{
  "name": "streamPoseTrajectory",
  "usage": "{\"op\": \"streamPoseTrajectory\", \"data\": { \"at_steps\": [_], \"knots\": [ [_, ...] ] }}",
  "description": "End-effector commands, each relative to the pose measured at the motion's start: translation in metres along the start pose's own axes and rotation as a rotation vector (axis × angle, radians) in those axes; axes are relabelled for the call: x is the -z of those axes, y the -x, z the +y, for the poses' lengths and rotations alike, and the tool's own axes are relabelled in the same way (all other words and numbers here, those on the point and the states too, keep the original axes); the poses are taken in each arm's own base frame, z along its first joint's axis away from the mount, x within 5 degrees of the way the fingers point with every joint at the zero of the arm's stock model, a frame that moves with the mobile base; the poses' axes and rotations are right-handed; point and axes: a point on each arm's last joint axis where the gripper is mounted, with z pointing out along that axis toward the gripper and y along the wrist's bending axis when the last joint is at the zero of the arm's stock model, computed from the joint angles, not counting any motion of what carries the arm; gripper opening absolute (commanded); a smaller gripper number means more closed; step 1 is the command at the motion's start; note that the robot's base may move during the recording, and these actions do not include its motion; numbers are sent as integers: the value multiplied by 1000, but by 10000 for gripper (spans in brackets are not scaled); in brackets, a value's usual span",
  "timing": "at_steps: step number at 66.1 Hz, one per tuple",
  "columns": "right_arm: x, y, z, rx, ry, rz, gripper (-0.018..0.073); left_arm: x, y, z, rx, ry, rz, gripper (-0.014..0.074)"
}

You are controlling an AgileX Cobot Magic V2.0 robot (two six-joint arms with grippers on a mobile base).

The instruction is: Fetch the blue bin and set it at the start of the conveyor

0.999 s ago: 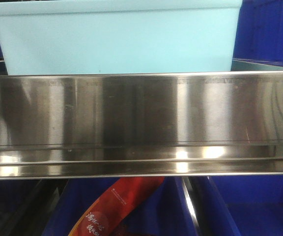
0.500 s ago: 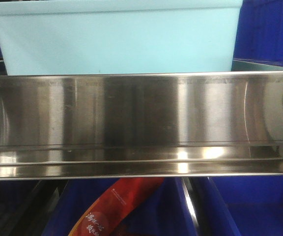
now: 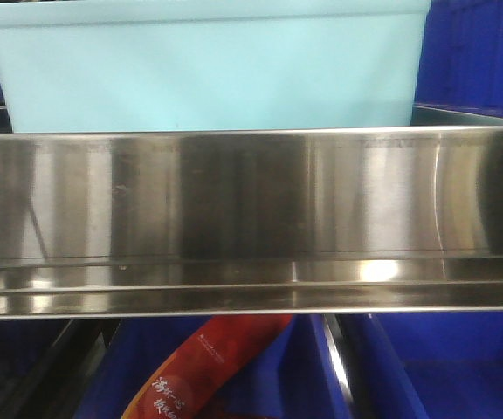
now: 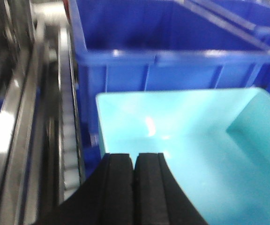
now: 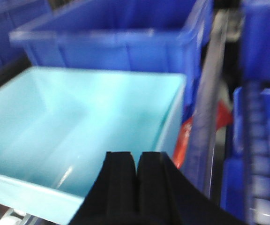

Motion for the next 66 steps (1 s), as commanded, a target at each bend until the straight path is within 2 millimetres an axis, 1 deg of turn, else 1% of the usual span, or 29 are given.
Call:
{"op": "streamPoseTrajectory", "data": {
  "at_steps": [1, 2, 4, 6, 8, 12, 14, 16, 22, 26, 29, 39, 48, 55, 60, 64, 66],
  "knots": [
    [-25, 9, 2, -8, 1, 53, -150, -21, 6, -1, 27, 31, 76, -111],
    [-26, 11, 2, -8, 0, 59, -147, -24, 7, 0, 39, 41, 88, -111],
    [-41, 13, 1, -13, -15, 104, -143, -33, 10, 1, 51, 61, 115, -111],
    [-45, 19, 2, -15, -23, 118, -143, -39, 14, 1, 59, 74, 126, -111],
    [-60, 19, 1, -16, -43, 162, -143, -48, 15, 2, 67, 88, 147, -111],
    [-79, 22, -1, -6, -95, 215, -143, -62, 18, 4, 68, 124, 181, -111],
    [-85, 23, -1, -4, -119, 233, -143, -68, 20, 5, 76, 142, 193, -111],
    [-98, 23, -2, -6, -162, 268, -143, -76, 21, 6, 88, 165, 220, -111],
    [-112, 28, -3, -37, -237, 313, -143, -91, 22, 7, 102, 190, 268, -111],
    [-122, 31, -4, -46, -249, 329, -143, -101, 21, 7, 102, 196, 287, -111],
    [-127, 32, -4, -49, -256, 344, -143, -107, 19, 8, 101, 200, 302, -111],
    [-141, 30, -8, -51, -303, 404, -143, -120, 10, 9, 99, 210, 345, -111],
    [-148, 31, -9, -36, -329, 409, -143, -121, 9, 9, 99, 212, 350, -111],
    [-150, 31, -8, -33, -330, 416, -143, -121, 10, 9, 99, 211, 349, -103],
    [-151, 30, -7, -31, -331, 427, -141, -122, 8, 10, 99, 216, 364, -20],
    [-151, 29, -6, -29, -328, 427, -136, -122, 7, 10, 99, 218, 371, 83],
    [-151, 29, -4, -27, -325, 428, -111, -123, 7, 10, 99, 219, 373, 140]
  ]
}}
